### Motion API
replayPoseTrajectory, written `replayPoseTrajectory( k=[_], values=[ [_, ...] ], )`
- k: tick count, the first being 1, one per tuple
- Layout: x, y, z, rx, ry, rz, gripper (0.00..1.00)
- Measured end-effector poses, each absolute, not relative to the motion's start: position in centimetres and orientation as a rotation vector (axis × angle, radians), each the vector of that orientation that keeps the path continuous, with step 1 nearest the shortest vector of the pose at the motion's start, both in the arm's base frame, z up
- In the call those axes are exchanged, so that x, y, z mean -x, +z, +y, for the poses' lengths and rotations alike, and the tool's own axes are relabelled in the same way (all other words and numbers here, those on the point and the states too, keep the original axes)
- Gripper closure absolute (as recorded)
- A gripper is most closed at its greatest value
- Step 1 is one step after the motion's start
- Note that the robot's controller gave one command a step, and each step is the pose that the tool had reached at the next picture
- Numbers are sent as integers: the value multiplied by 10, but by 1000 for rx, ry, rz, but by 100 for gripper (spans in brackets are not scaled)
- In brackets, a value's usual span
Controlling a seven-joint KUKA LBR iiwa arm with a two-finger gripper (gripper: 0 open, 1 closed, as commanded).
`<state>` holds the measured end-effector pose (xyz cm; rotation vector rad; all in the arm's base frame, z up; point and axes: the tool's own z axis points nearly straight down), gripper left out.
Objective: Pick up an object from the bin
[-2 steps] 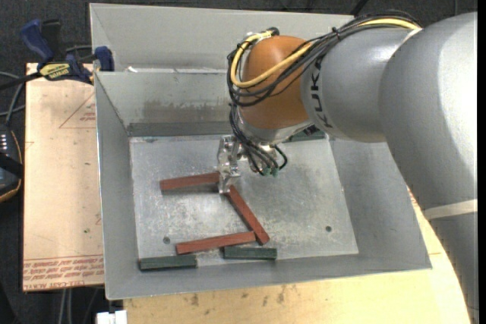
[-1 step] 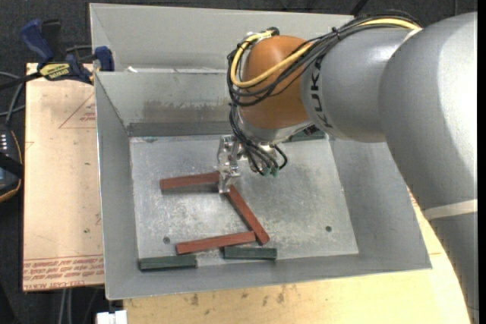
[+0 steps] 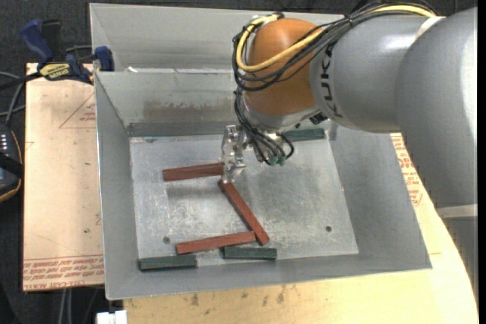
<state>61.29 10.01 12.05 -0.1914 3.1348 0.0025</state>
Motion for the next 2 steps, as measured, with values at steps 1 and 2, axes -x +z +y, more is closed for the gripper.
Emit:
replayPoseTrajectory(
  k=[1,2],
  values=[
    [-615,134,100,193,2,3134,100],
    [-653,203,112,869,2,3015,100]
  ],
)
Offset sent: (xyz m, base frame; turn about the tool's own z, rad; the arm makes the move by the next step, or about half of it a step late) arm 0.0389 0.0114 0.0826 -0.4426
